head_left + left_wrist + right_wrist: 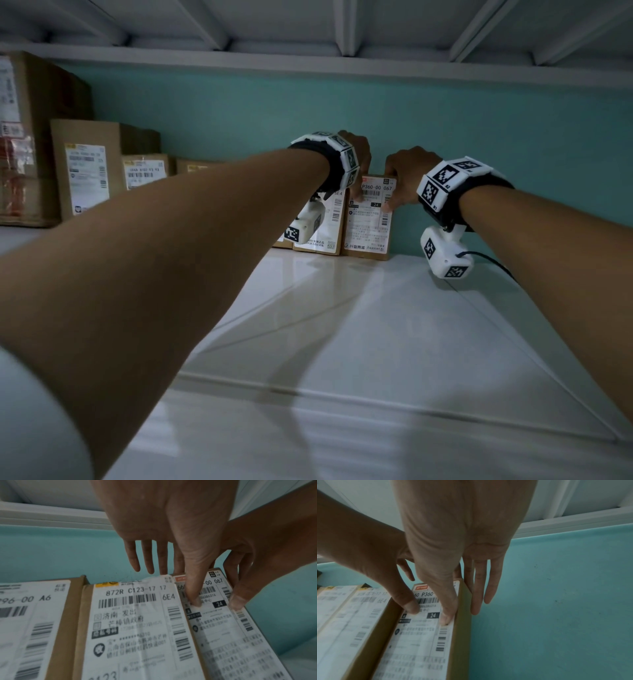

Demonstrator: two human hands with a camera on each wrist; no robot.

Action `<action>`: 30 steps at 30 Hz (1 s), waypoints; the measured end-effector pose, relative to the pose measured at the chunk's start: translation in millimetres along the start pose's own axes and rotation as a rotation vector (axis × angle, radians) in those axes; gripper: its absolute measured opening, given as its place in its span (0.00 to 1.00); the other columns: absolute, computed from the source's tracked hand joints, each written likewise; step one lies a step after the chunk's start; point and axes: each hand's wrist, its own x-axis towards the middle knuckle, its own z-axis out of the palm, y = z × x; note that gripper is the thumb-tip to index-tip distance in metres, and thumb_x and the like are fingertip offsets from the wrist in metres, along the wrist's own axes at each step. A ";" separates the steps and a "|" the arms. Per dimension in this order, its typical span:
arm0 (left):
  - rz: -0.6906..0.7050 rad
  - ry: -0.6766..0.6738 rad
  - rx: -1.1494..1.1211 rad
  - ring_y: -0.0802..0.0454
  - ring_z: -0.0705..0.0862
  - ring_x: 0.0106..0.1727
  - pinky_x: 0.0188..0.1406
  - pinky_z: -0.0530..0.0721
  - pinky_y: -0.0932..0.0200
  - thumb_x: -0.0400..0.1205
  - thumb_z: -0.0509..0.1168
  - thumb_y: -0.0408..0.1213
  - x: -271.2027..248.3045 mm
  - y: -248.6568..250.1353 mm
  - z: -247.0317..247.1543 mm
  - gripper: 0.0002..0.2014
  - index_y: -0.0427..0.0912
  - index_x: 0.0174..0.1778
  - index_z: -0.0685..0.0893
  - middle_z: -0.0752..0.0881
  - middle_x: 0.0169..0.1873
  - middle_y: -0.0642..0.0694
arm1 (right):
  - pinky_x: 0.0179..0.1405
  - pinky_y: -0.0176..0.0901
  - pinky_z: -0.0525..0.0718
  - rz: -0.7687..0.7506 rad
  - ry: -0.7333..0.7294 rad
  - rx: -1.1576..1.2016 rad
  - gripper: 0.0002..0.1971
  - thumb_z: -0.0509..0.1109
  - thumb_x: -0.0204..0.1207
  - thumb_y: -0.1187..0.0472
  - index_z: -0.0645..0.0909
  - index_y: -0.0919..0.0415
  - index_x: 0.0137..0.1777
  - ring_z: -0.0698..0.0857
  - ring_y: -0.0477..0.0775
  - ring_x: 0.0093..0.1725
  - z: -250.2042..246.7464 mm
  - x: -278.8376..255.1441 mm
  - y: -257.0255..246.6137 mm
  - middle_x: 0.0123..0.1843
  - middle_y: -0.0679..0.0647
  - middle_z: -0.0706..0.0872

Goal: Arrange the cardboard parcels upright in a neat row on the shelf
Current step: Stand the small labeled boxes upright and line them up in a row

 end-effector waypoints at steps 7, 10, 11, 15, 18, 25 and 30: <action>0.005 -0.076 0.042 0.44 0.86 0.54 0.43 0.80 0.54 0.71 0.78 0.53 0.0 -3.4 1.2 0.26 0.41 0.60 0.84 0.87 0.56 0.44 | 0.41 0.45 0.78 0.001 0.052 0.011 0.29 0.82 0.63 0.49 0.79 0.63 0.60 0.85 0.59 0.51 4.0 -2.1 0.9 0.56 0.60 0.86; 0.020 -0.107 0.116 0.45 0.87 0.54 0.50 0.84 0.53 0.74 0.72 0.58 2.5 -2.2 1.9 0.26 0.43 0.61 0.85 0.88 0.55 0.45 | 0.45 0.47 0.81 0.026 0.053 0.028 0.28 0.82 0.64 0.50 0.80 0.63 0.61 0.85 0.62 0.55 4.7 -1.0 1.4 0.58 0.61 0.85; 0.019 -0.099 0.122 0.46 0.87 0.54 0.53 0.85 0.51 0.75 0.71 0.60 0.9 -2.6 -0.5 0.27 0.45 0.63 0.85 0.88 0.55 0.46 | 0.41 0.44 0.80 0.027 0.037 0.025 0.28 0.82 0.64 0.50 0.80 0.64 0.59 0.86 0.61 0.52 4.8 -0.7 0.6 0.56 0.60 0.86; 0.000 -0.051 0.055 0.46 0.82 0.65 0.63 0.81 0.47 0.74 0.66 0.66 -7.3 -12.0 -12.8 0.35 0.54 0.75 0.73 0.80 0.69 0.50 | 0.27 0.37 0.71 0.018 0.084 0.022 0.26 0.84 0.62 0.53 0.78 0.63 0.55 0.82 0.57 0.40 9.3 1.6 0.3 0.50 0.58 0.85; -0.022 -0.040 0.081 0.43 0.76 0.71 0.71 0.75 0.42 0.75 0.62 0.69 -16.6 -22.7 -25.1 0.36 0.54 0.76 0.72 0.76 0.73 0.49 | 0.34 0.43 0.75 0.017 0.118 -0.010 0.25 0.83 0.62 0.53 0.77 0.61 0.53 0.81 0.57 0.39 14.0 2.3 -2.5 0.48 0.58 0.85; -0.045 -0.051 0.253 0.42 0.75 0.73 0.74 0.71 0.42 0.79 0.58 0.67 -36.3 -61.6 -40.4 0.33 0.49 0.74 0.76 0.76 0.73 0.46 | 0.28 0.39 0.74 0.011 0.091 -0.081 0.23 0.83 0.64 0.52 0.76 0.60 0.51 0.84 0.57 0.37 9.7 1.8 -5.7 0.45 0.57 0.85; -0.078 -0.067 0.259 0.41 0.72 0.75 0.75 0.70 0.42 0.79 0.62 0.64 -45.1 -77.2 -43.6 0.33 0.49 0.76 0.74 0.73 0.76 0.45 | 0.40 0.44 0.83 0.019 -0.009 -0.134 0.30 0.82 0.63 0.44 0.79 0.62 0.59 0.87 0.60 0.48 -0.4 5.1 -14.3 0.53 0.59 0.87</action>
